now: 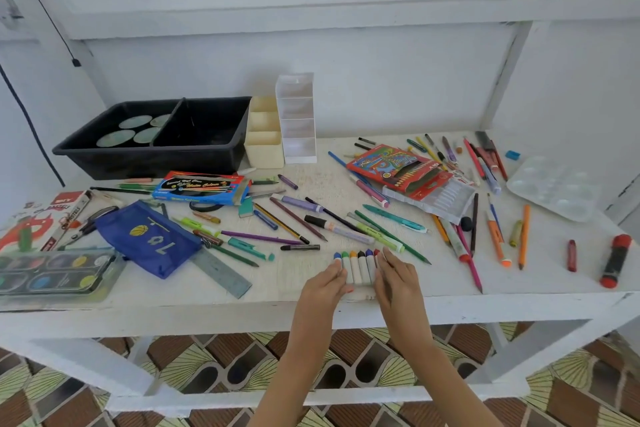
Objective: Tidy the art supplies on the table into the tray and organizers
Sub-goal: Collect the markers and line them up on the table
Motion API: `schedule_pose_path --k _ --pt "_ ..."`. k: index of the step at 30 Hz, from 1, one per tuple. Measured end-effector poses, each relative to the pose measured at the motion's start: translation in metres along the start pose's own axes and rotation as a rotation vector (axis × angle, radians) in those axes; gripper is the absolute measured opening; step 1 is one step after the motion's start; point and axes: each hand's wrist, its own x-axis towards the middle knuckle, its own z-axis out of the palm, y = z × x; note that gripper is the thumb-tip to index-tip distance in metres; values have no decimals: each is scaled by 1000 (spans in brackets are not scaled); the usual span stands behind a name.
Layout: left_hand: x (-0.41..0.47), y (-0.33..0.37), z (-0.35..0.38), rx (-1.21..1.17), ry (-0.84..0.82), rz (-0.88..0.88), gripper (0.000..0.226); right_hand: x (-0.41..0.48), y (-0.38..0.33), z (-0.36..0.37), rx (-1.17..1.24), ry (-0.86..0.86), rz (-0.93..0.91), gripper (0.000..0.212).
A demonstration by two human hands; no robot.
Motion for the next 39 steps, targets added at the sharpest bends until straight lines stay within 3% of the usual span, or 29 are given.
schedule_pose_path --k 4,9,13,17,25,30,35,39 --pt "2 -4 1 92 38 14 33 0 1 0 3 12 -20 31" --pt "13 8 1 365 155 272 22 3 -1 -5 72 -9 56 32" --pt "29 18 6 377 208 324 27 10 -4 -19 104 67 120 28" --pt "45 28 24 281 166 224 39 32 3 -36 164 152 202 25" --pt "114 60 75 60 186 28 27 98 70 -64 139 181 302 23" --pt "174 78 101 -110 299 -232 24 154 118 -77 59 41 336 28" --pt "219 76 119 -105 364 -455 26 203 161 -77 -129 -129 322 35" --pt "237 64 128 -16 399 -570 44 220 180 -73 -191 -249 287 30"
